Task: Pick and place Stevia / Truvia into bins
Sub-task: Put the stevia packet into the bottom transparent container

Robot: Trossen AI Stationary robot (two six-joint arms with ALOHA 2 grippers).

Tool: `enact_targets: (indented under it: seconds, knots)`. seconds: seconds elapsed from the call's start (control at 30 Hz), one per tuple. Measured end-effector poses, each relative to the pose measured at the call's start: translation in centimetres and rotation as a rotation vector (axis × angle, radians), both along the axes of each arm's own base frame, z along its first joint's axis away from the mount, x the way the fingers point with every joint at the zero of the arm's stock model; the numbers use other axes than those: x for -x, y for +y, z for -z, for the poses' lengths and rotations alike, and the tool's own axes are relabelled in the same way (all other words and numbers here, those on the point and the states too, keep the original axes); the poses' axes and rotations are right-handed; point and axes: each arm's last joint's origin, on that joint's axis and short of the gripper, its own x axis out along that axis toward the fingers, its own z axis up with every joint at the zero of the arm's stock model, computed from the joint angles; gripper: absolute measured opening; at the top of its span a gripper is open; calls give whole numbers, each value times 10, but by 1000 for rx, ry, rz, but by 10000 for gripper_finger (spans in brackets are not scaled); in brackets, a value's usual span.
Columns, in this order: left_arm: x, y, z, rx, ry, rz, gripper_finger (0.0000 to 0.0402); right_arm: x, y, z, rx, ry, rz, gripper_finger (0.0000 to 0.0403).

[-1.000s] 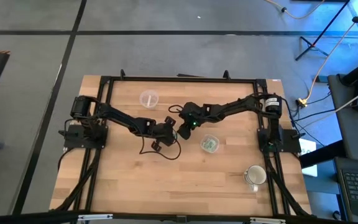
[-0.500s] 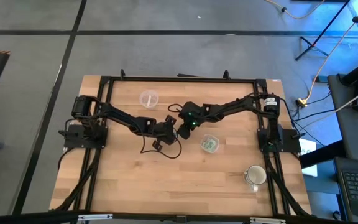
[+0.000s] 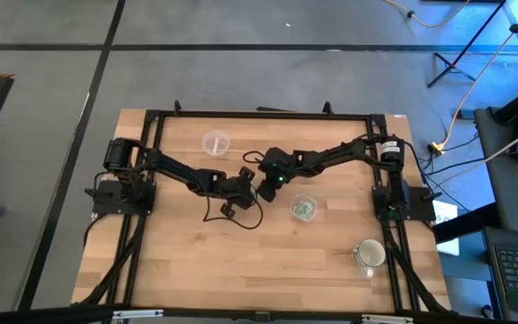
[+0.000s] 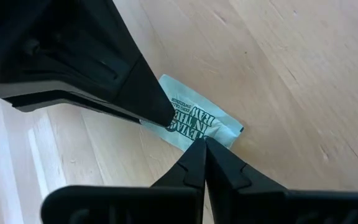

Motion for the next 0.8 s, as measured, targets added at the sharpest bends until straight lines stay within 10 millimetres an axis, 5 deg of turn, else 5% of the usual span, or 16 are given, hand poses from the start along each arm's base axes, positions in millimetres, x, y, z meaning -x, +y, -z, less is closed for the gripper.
enact_targets:
  seconds: [0.5,0.8]
  knots:
    - [0,0,0,28,-18,-50,4,0,0,1,51,-19,-59,7]
    - [1,-5,-11,14,-74,-133,72,0,0,1,81,-32,-85,2]
